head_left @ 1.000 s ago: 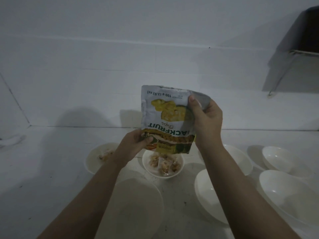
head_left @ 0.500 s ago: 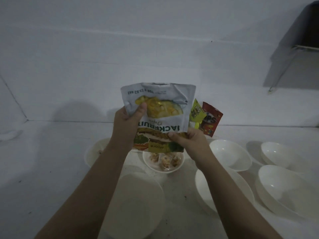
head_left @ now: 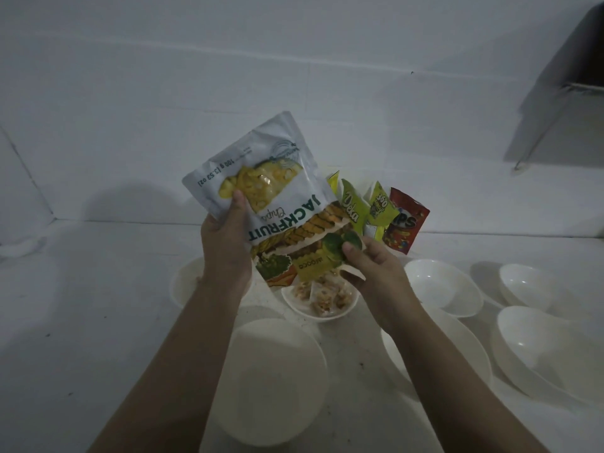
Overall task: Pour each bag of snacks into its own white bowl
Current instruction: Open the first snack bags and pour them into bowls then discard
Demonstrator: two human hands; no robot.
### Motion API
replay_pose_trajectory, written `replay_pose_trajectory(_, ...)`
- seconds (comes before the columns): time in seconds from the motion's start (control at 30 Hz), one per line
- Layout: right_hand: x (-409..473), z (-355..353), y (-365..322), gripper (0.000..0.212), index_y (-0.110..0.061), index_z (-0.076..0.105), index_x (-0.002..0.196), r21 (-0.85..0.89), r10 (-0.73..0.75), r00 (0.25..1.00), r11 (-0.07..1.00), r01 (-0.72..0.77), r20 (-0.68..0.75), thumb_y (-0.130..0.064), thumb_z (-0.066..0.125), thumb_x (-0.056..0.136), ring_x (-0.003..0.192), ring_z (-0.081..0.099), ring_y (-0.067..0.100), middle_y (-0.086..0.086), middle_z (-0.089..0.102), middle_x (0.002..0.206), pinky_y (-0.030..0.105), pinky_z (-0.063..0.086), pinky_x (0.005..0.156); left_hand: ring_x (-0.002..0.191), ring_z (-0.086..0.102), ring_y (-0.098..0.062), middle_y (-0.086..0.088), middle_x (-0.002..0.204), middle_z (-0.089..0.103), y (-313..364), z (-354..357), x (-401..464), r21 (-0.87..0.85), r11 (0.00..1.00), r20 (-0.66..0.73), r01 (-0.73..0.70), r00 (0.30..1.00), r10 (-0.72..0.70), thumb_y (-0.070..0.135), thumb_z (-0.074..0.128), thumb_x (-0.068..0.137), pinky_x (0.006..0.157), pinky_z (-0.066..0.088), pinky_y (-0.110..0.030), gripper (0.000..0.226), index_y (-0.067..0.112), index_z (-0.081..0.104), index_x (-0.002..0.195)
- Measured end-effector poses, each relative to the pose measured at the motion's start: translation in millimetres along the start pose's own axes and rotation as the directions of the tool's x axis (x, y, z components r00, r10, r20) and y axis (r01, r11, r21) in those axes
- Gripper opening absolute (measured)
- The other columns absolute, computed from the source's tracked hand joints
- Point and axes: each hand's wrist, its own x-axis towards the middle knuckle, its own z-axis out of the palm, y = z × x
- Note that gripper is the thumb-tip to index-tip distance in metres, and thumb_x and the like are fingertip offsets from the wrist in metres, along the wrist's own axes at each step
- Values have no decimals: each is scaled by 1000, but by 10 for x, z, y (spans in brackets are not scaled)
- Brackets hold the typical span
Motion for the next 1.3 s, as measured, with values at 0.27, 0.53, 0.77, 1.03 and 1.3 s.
replay_pose_trajectory(0.27,-193,208,116,14,-2,69,104,-147,-2,997,989,-10,-80,-6,63,93,93,68,27,12,76,100,44,54,95,99,72,-26,-12,112,73,-86,-95,31,-117,989,-72,93,992,-102,29,59,95,77,59,-41,38,15,58,130)
replay_pose_trajectory(0.53,-539,26,-102,17,-14,67,108,-195,-193,940,971,141,-283,-8,53,100,87,73,25,9,74,99,38,62,70,109,68,-22,-8,121,70,-312,109,-217,-1,988,57,153,987,-153,32,53,98,95,53,-44,32,17,59,125)
replay_pose_trajectory(0.77,-1065,-714,-487,20,-12,65,106,-191,-318,829,947,258,-460,-3,47,100,74,70,23,15,72,93,34,60,61,89,69,-12,3,105,72,-654,820,-829,104,993,349,55,933,-88,22,49,101,75,57,-30,26,17,57,126)
replay_pose_trajectory(1.03,-2051,-2179,-981,22,-13,65,101,-196,-360,645,929,315,-674,-2,47,100,76,67,25,14,68,91,38,59,64,59,41,-4,9,80,53,-1496,1863,-1875,180,973,392,144,897,-205,16,54,99,57,35,-19,8,23,57,99)
replay_pose_trajectory(1.3,-3217,-3339,-1072,18,-14,66,104,-209,-325,392,927,310,-861,-5,51,100,70,67,19,4,70,82,34,58,60,60,40,-8,3,82,50,-2252,2791,-3150,246,931,593,268,718,-363,9,52,98,58,35,-21,14,21,56,94)
